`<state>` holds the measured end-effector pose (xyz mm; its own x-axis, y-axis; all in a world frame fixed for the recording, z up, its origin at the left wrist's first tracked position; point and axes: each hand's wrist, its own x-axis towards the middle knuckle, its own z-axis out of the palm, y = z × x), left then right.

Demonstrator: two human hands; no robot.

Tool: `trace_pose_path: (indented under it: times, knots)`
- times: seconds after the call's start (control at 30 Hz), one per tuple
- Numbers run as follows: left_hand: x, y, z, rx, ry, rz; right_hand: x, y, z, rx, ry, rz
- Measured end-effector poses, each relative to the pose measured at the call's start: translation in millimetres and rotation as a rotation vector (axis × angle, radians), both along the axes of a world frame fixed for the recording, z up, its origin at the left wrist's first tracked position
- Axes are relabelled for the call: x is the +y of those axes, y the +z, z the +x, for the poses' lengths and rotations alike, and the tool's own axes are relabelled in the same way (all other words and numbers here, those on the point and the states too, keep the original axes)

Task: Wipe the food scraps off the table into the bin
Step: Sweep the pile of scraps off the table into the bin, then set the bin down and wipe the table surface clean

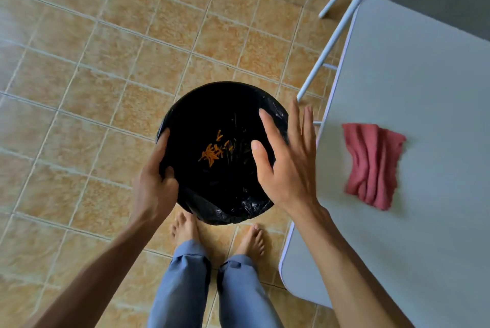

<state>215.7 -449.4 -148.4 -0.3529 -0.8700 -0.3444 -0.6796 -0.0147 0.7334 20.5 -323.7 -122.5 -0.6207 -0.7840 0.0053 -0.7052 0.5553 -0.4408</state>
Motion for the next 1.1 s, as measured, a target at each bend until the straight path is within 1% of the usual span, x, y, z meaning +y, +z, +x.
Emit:
trace_pose_path:
  times: [0.03, 0.1, 0.23, 0.3, 0.4, 0.53, 0.83, 0.97, 1.1]
  knots:
    - [-6, 2, 6, -0.002, 0.005, 0.003, -6, -7, 0, 0.007, 0.015, 0.066]
    - [-20, 2, 20, -0.004, 0.020, 0.014, -17, -17, -1, -0.022, 0.012, 0.121]
    - [-44, 0, 42, -0.043, 0.011, 0.020, -37, -31, 6, -0.323, -0.039, 0.068]
    - [-48, 0, 41, -0.091, -0.066, -0.020, -45, -39, 14, -0.369, -0.094, 0.072]
    - [-58, -17, 40, -0.190, -0.200, -0.058, -59, -60, 26, -0.394, -0.142, 0.060]
    - [-76, -63, 37, -0.264, -0.242, -0.043, -71, -96, 30, -0.385, -0.196, 0.074]
    - [-99, -154, 17, -0.253, -0.277, 0.012, -85, -175, 22, -0.388, -0.301, 0.038]
    - [-102, -178, 9, -0.262, -0.299, -0.014, -90, -209, 13, -0.425, -0.392, 0.008]
    - [-99, -189, 0, -0.245, -0.321, -0.050, -91, -228, 14, -0.417, -0.502, -0.053]
